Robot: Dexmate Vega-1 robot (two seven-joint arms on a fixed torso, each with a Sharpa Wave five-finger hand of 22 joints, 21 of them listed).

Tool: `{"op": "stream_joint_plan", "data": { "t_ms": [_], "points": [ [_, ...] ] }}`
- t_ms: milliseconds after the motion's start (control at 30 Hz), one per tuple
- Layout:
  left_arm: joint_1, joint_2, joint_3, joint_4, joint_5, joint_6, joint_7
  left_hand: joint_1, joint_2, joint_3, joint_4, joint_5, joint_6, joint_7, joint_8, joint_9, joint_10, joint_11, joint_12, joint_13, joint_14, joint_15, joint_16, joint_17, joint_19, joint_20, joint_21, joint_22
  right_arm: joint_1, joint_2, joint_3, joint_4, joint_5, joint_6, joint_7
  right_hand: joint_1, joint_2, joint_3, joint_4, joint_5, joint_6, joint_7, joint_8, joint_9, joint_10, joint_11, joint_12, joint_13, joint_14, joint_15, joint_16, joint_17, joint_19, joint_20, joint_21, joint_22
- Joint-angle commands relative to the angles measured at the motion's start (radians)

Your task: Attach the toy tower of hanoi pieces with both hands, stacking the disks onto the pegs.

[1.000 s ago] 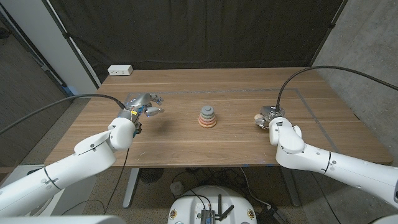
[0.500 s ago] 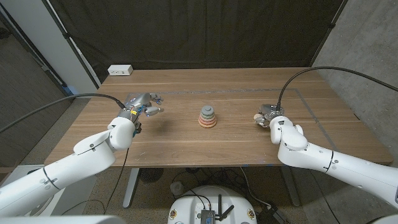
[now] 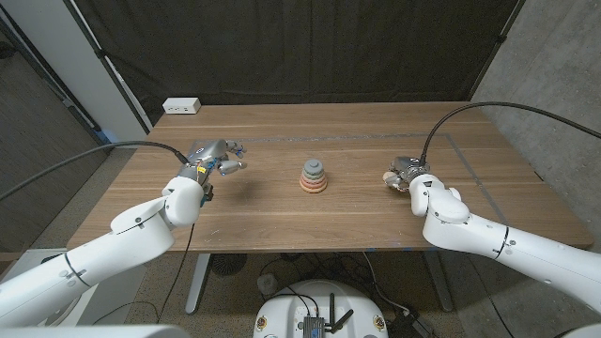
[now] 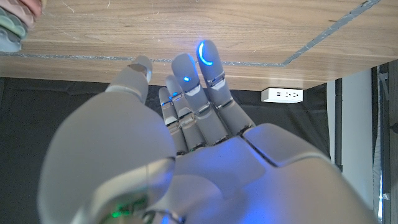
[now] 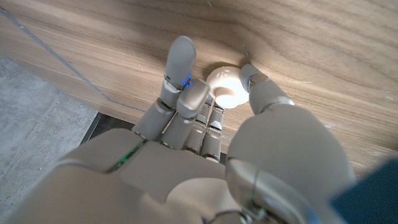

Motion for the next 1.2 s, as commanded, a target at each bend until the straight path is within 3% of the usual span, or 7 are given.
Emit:
{"op": "stream_joint_plan", "data": {
  "t_ms": [33,900,1200],
  "points": [
    [-0.001,-0.009,0.0,0.007,-0.001,-0.006,0.006,-0.007,-0.001,0.009,0.0,0.004,0.007,-0.003,0.001,0.002,0.011,-0.004,-0.004,0.003,0.004,-0.053,0.003,0.001,0.011,-0.122,-0.001,0.001,-0.007,-0.022,0.025,-0.039,0.014,0.004,-0.009,0.038,0.035,0.009,0.0,0.007,0.018,-0.003,0.009,0.003,0.051,-0.031,-0.004,0.007,0.011,-0.001,0.008,0.003,0.012,-0.011,0.007,0.001],
    [-0.027,-0.026,0.024,0.004,0.013,0.009,0.008,-0.007,-0.005,0.018,-0.002,0.006,0.0,0.001,-0.007,0.004,0.014,-0.003,-0.008,0.007,0.004,-0.053,0.002,0.0,0.011,-0.123,0.001,0.0,0.003,-0.111,0.061,-0.202,-0.036,-0.008,0.08,0.058,0.029,0.003,0.0,0.018,0.022,-0.003,0.01,0.003,0.06,-0.03,-0.016,0.016,0.014,-0.001,0.004,0.0,0.014,-0.011,0.004,-0.001],
    [-0.056,-0.03,0.038,0.02,0.016,0.002,-0.008,-0.007,-0.005,0.02,-0.002,0.006,0.0,0.001,-0.009,0.005,0.017,-0.003,-0.007,0.007,0.005,-0.053,0.003,0.001,0.012,-0.123,0.002,0.0,0.025,-0.132,0.039,-0.254,-0.11,-0.025,0.148,0.063,0.03,0.002,0.001,0.021,0.025,-0.003,0.011,0.002,0.064,-0.031,-0.019,0.018,0.017,-0.001,0.006,0.003,0.013,-0.011,0.004,-0.001]
  ]
}}
